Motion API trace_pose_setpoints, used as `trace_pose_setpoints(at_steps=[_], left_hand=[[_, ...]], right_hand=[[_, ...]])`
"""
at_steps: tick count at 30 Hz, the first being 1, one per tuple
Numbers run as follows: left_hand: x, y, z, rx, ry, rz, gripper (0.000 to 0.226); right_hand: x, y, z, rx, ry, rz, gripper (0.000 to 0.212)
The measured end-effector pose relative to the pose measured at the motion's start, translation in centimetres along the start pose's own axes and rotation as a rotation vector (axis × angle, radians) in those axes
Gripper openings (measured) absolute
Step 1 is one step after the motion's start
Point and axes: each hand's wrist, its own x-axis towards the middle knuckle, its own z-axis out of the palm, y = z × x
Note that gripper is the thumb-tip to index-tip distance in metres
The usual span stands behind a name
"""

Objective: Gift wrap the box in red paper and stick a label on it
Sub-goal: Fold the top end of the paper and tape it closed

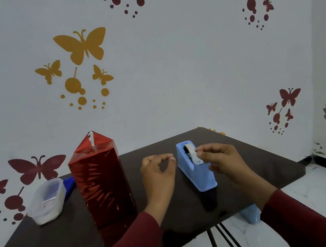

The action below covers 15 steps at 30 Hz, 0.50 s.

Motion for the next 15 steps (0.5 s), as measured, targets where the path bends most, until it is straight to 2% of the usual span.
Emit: trace_pose_setpoints(at_steps=[6,9,12,15], left_hand=[[0.3,1.5,-6.9,-0.024,0.13,0.14,0.014],[0.9,1.9,-10.8,0.01,0.201,0.201,0.01],[1.8,1.4,-14.5,0.057,0.297,0.186,0.007],[2.8,0.6,-17.3,0.01,0.432,0.125,0.014]], right_hand=[[1.1,-5.5,5.8,-0.11,-0.236,0.034,0.008],[1.8,-7.4,9.4,-0.171,-0.307,-0.003,0.009],[2.4,-8.8,13.1,-0.24,-0.341,-0.067,0.007],[3.0,-9.8,16.5,-0.295,-0.365,-0.098,0.005]])
